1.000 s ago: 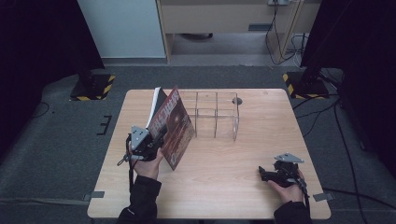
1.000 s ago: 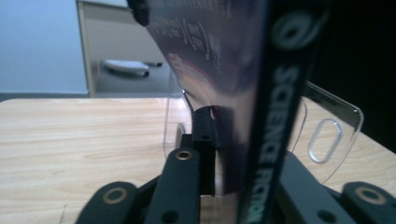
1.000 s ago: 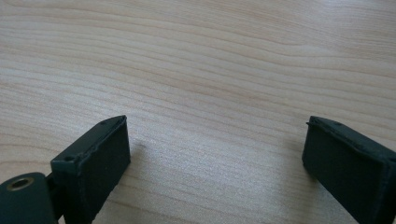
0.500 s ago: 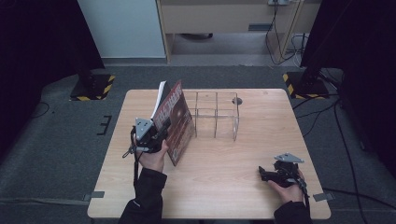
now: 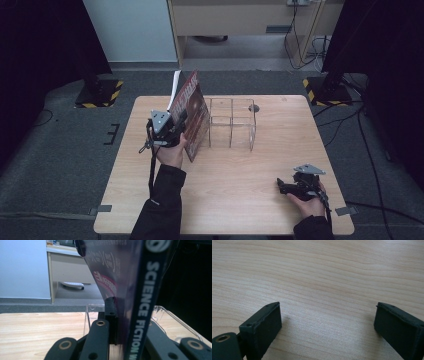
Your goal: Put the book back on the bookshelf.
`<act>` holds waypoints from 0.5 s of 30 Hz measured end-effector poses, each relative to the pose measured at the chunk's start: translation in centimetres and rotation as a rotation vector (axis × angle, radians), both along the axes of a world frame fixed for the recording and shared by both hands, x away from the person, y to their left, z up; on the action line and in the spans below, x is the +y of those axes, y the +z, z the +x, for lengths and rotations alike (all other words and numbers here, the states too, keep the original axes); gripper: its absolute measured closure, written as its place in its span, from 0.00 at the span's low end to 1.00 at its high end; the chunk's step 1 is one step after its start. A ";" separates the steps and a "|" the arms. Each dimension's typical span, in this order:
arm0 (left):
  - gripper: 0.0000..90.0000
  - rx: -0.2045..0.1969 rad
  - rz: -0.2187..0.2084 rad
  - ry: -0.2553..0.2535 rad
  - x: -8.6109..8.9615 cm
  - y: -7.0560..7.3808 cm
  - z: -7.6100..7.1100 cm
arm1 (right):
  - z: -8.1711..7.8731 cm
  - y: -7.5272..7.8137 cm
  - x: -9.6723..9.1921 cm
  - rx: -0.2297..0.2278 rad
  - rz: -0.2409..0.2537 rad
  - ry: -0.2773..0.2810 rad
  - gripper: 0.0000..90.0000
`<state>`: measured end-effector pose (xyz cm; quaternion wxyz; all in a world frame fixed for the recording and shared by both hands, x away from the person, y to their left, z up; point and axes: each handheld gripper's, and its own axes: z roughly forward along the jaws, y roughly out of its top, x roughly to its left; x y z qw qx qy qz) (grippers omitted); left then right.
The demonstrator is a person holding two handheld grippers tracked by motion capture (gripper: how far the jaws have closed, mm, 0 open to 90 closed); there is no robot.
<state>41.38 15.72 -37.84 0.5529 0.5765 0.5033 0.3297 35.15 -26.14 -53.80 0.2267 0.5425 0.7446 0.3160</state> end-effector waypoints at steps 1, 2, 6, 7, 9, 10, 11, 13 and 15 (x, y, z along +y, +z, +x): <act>0.93 -0.001 0.000 0.004 -0.1 0.0 0.3 | 0.0 0.0 0.0 0.000 0.000 0.000 0.09; 0.93 -0.005 0.003 0.010 -0.2 -0.1 0.5 | 0.0 0.0 0.0 -0.001 0.002 -0.003 0.09; 0.93 -0.006 0.023 0.029 -0.4 -0.5 1.1 | 0.0 0.0 0.0 0.000 0.000 0.000 0.09; 0.93 -0.004 0.025 0.032 -0.4 -0.6 1.2 | 0.0 0.0 0.0 0.000 0.000 0.001 0.09; 0.93 -0.004 0.024 0.041 -0.3 -0.9 1.4 | 0.0 0.0 0.0 0.000 0.000 0.001 0.09; 0.93 -0.008 0.022 0.048 -0.3 -1.0 1.5 | 0.0 0.0 0.0 -0.001 0.001 -0.002 0.09; 0.93 -0.011 0.021 0.055 -0.3 -1.0 1.5 | 0.0 0.0 0.0 -0.001 0.001 -0.002 0.09; 0.93 -0.022 0.028 0.068 -0.4 -1.2 1.6 | 0.0 0.0 0.0 0.000 0.000 0.001 0.09; 0.93 -0.024 0.035 0.077 -0.4 -1.3 1.7 | 0.0 0.0 0.0 0.001 -0.001 0.001 0.09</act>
